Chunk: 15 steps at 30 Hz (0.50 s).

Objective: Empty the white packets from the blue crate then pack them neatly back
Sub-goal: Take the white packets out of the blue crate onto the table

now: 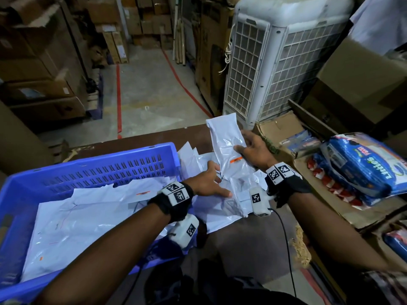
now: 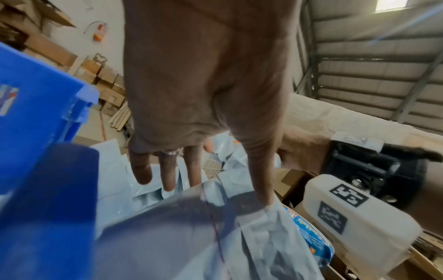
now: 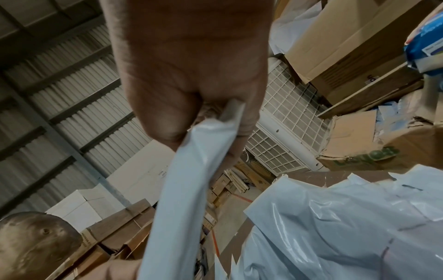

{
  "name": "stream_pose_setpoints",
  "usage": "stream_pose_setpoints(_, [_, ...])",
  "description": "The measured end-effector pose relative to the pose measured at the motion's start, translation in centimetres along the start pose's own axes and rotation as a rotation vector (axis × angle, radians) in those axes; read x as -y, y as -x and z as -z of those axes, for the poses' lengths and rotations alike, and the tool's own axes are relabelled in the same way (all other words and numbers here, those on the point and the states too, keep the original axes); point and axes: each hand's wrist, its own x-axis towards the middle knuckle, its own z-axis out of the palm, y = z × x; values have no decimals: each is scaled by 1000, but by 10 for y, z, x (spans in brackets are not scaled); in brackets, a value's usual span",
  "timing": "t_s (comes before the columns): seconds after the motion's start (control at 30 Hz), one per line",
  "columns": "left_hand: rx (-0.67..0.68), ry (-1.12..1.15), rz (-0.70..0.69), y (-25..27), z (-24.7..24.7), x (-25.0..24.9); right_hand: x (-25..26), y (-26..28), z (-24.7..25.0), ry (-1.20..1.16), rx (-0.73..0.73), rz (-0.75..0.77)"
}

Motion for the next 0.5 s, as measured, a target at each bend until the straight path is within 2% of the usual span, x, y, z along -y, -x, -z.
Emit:
stream_pose_setpoints(0.1, [-61,60,-18,-8,-2,-2,-7,-3,4,1,-29,17])
stream_pose_setpoints(0.17, [-84,21,-17,-11,-3,-4,-10,-5,7,19,-70,27])
stream_pose_setpoints(0.33, [31,-243,-30,-12,-7,-3,-8,-16,39,22,-324,35])
stream_pose_setpoints(0.4, [-21,-225,-35,-15,-3,-4,-11,-26,52,66,-293,43])
stream_pose_setpoints(0.5, [-184,-235,-63,-21,5,-6,-24,-32,52,18,-109,-22])
